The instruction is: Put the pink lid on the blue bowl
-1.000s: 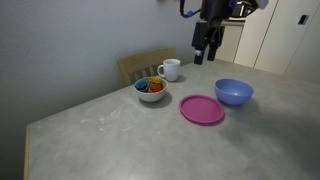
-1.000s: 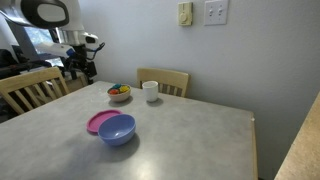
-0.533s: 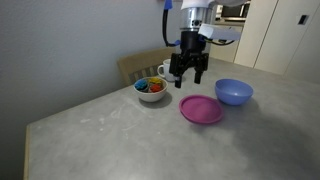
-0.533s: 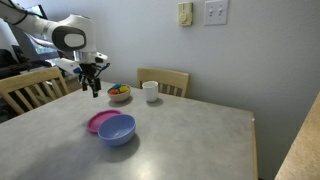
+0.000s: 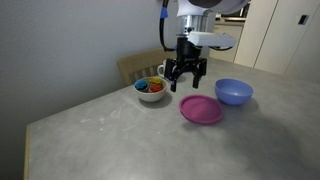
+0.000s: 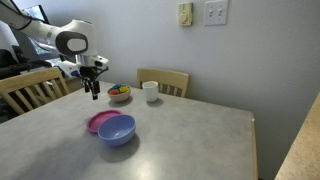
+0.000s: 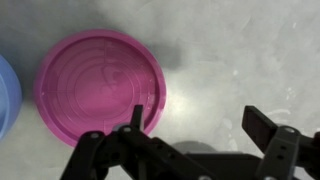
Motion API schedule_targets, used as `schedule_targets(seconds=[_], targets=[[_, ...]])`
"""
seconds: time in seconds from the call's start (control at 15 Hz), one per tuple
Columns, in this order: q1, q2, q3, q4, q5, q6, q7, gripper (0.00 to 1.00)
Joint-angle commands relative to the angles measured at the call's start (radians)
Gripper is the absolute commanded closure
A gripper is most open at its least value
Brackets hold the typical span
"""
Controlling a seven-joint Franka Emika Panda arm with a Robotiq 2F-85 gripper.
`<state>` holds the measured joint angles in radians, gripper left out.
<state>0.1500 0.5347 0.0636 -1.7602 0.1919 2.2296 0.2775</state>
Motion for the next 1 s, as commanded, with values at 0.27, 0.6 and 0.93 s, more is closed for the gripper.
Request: schedule_targets(seconds=[0.27, 0.6, 0.93], targets=[[0.051, 0.102, -0.035, 0.077, -0.077, -0.057, 0.107, 0.0], [0.121, 0.21, -0.088, 0.177, -0.168, -0.179, 0.332, 0.0], [0.151, 0.32, -0.099, 0.325, -0.212, -0.327, 0.419, 0.0]])
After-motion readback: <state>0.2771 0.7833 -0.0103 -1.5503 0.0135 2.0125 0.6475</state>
